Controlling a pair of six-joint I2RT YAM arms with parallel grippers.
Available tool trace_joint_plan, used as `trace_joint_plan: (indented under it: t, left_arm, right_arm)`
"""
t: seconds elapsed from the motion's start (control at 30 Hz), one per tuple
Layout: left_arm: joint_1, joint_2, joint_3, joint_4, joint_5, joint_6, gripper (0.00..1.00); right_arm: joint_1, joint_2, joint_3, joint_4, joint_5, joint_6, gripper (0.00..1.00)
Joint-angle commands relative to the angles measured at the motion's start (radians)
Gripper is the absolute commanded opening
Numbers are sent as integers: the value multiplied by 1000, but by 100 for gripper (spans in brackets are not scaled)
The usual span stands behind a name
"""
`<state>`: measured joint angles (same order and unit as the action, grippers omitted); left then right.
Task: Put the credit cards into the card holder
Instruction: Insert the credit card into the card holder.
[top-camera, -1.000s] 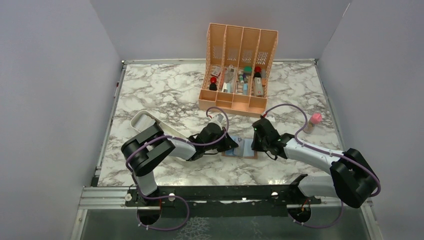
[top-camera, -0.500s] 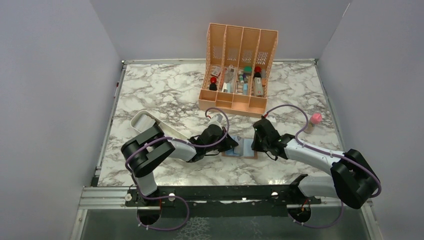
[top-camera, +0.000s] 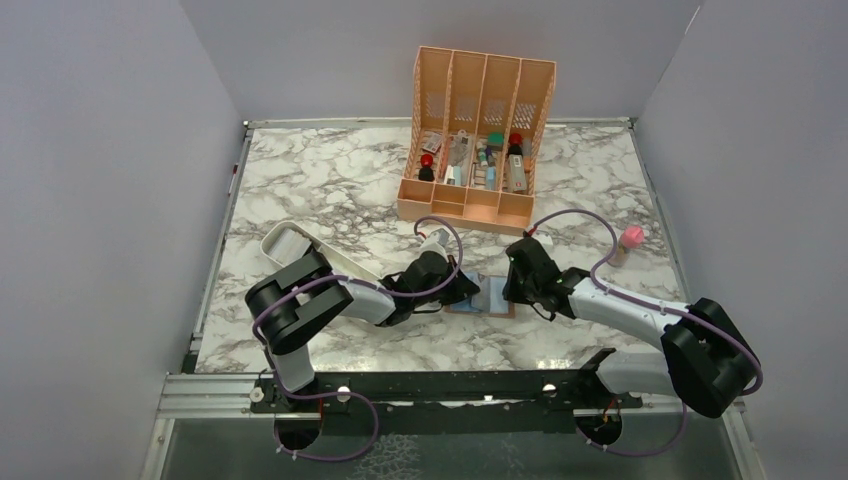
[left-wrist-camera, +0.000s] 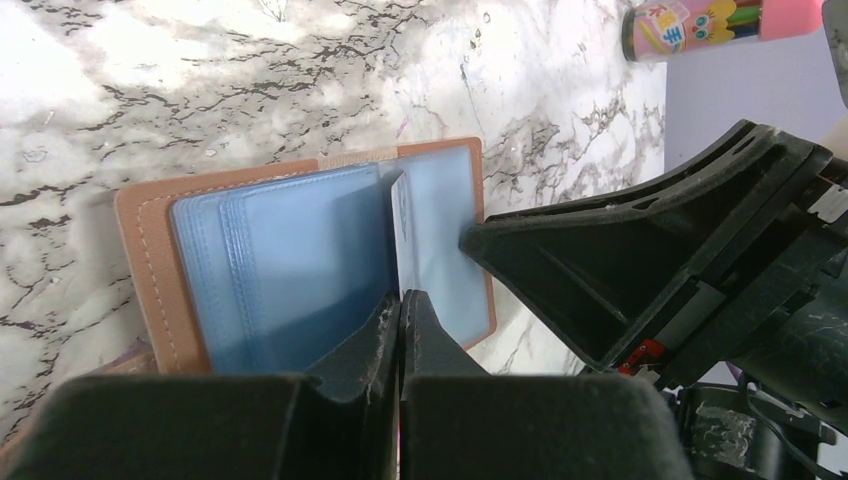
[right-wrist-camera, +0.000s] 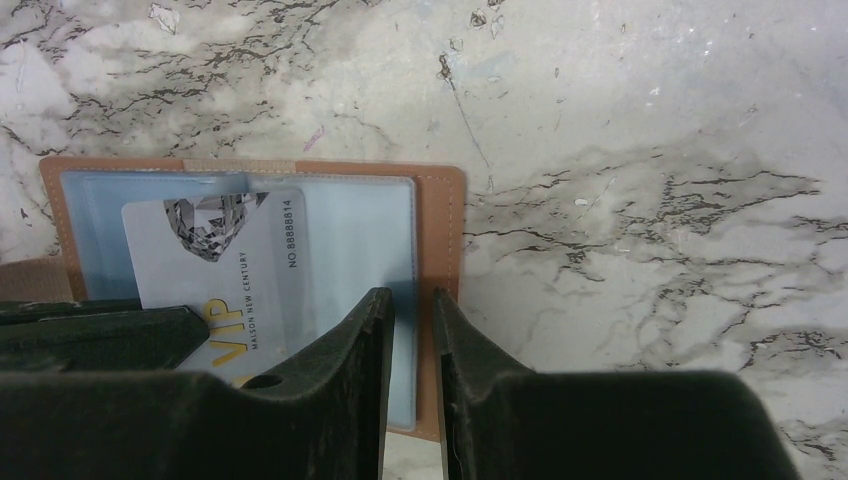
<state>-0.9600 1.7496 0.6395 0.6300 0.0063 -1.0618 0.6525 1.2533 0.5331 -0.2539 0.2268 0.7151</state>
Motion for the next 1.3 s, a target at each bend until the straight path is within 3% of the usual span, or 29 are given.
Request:
trace_joint_plan:
  t: [0.0, 0.23, 0.4, 0.6, 1.27]
  left_arm:
    - [-23, 25, 15, 7, 23, -1, 0]
    - [-23, 19, 6, -53, -4, -22, 1]
    - [-23, 36, 40, -70, 19, 3, 17]
    - [-25, 31, 72, -134, 9, 23, 29]
    - [-37, -42, 159, -420, -169, 128, 42]
  right_arm:
    - [-2, 6, 3, -30, -12, 20, 26]
    - [-3, 20, -8, -12, -14, 19, 25]
    - [-2, 23, 6, -20, -21, 5, 26]
    - [-2, 6, 33, -47, 10, -19, 29]
    - [-13, 35, -4, -9, 5, -8, 28]
